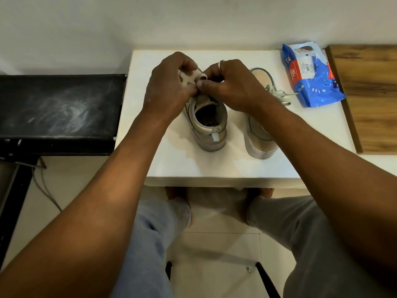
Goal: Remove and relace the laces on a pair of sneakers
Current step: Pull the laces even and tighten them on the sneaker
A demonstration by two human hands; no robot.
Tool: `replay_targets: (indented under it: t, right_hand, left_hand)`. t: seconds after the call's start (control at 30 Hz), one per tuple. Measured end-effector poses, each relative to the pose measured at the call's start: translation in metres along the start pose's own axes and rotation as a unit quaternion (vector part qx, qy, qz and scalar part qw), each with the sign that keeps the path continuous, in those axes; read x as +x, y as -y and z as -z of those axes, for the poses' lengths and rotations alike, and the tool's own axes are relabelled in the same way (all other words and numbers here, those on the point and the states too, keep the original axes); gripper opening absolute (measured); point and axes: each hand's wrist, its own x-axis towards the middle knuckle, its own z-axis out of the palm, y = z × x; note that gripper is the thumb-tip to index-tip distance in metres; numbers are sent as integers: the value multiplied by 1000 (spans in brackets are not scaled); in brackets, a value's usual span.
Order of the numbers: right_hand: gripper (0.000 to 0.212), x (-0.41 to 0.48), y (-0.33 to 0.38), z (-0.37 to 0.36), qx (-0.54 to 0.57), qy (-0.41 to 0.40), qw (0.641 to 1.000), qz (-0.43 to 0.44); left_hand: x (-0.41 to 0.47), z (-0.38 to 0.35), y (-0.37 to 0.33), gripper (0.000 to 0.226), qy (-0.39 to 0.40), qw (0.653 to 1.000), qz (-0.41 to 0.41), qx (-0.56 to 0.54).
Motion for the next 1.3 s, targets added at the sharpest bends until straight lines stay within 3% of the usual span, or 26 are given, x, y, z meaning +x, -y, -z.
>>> replay_targets:
  t: [0.07,0.2,0.3,0.4,0.53,0.87,0.97,1.1,1.2,1.3]
  right_hand:
    - [16,2,-2,0,0,-14,1000,6]
    - [19,1,-5,-1,61,-43,997,-9]
    - [29,-1,-5,1,74,-22,997,10]
    - [32,-2,-4,0,-7,4,999,32]
    - [31,-3,5,-10,-109,-66,989,73]
    - [30,0,3,-16,-261,-97,959,47]
    - [27,4,2,-11,-186,-44,981,-12]
    - [15,5,1,-3,35,42,992,-110]
    - [11,4,-1,-4,51,69,990,-112]
    - [21,3,-2,-3,38,60,992,-107]
  left_hand:
    - [0,2,-2,34,25,1000,-16,0]
    - [1,4,-2,20,59,997,-33,42]
    - [2,3,-1,28,71,993,-21,90]
    - [3,1,1,27,81,991,3,108]
    - [4,0,1,22,86,989,10,117]
    - [5,1,-4,29,61,982,16,177]
    - [6,1,-5,30,46,982,23,183]
    - [3,2,-4,22,55,993,36,94]
    - [0,0,-4,16,65,996,67,9]
    - [0,-1,-1,15,83,992,87,-41]
